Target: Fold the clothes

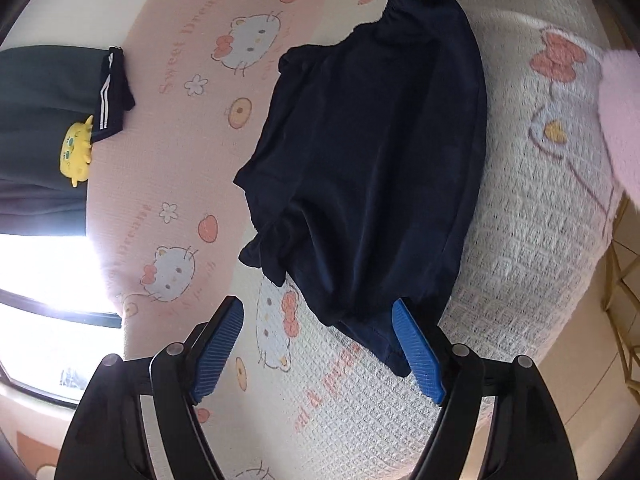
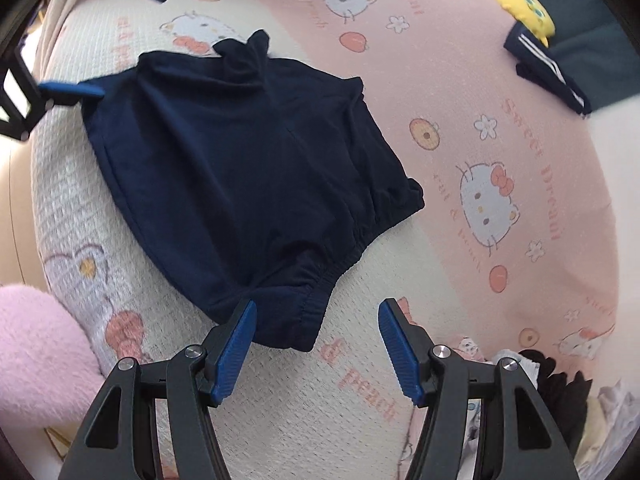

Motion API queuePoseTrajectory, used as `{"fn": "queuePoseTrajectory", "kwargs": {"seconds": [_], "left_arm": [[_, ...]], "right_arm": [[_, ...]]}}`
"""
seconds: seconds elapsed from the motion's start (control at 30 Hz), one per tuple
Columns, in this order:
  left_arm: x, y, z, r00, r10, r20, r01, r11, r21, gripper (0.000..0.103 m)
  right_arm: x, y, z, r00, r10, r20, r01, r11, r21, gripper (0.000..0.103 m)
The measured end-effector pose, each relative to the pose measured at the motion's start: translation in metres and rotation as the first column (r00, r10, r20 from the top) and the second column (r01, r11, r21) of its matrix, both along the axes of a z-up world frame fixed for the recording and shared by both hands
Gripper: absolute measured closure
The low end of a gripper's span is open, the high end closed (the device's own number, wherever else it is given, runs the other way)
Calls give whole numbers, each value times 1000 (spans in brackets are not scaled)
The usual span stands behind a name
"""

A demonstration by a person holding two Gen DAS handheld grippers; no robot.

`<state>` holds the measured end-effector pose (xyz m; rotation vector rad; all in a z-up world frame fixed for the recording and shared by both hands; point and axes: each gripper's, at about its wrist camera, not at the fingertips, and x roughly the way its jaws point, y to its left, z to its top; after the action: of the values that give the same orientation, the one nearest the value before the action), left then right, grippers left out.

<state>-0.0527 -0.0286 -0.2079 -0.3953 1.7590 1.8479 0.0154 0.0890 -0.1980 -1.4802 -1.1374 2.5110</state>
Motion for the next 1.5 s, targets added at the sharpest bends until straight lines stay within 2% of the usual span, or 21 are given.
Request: {"fn": "queuePoseTrajectory", "kwargs": {"seconds": [0.23, 0.37, 0.5, 0.63, 0.77, 0.9, 1.03, 1.13, 1.23, 1.3, 1.43, 1.5], "left_arm": [[19, 1, 0, 996, -41, 78, 44, 998, -42, 27], [41, -4, -10, 992, -129, 16, 130, 986, -106, 27], [56, -7, -25, 973, -220, -71, 209, 968, -141, 27], [48, -1, -31, 977, -201, -69, 192, 974, -124, 26], [41, 4, -31, 976, -197, -91, 186, 976, -110, 9], [41, 9, -37, 960, -240, -145, 221, 966, -132, 5], [33, 19, -40, 953, -245, -180, 221, 965, -144, 0], [30, 21, -38, 956, -238, -174, 213, 966, -147, 0], [32, 13, -43, 936, -282, -211, 245, 951, -187, 0], [28, 4, -48, 924, -301, -237, 245, 940, -237, 0], [16, -2, -48, 942, -245, -231, 194, 956, -220, 0], [20, 0, -53, 937, -242, -253, 185, 956, -230, 0]], "right_arm": [[15, -17, -18, 993, 106, 46, -112, 984, 136, 41], [26, -30, -33, 985, 163, 61, -173, 960, 219, 41], [26, -37, -47, 975, 211, 69, -222, 932, 287, 41], [22, -42, -55, 961, 268, 62, -272, 894, 357, 41], [16, -46, -61, 947, 316, 58, -311, 858, 410, 41], [8, -52, -65, 930, 363, 57, -348, 822, 451, 40], [3, -49, -63, 931, 363, 26, -338, 837, 430, 37], [2, -46, -61, 929, 371, 1, -338, 844, 417, 37], [4, -38, -60, 931, 364, 7, -334, 846, 415, 37], [4, -28, -65, 938, 347, 18, -318, 835, 448, 37], [2, -26, -71, 945, 326, 12, -292, 829, 477, 37], [2, -32, -76, 931, 363, 33, -326, 789, 520, 38]]}}
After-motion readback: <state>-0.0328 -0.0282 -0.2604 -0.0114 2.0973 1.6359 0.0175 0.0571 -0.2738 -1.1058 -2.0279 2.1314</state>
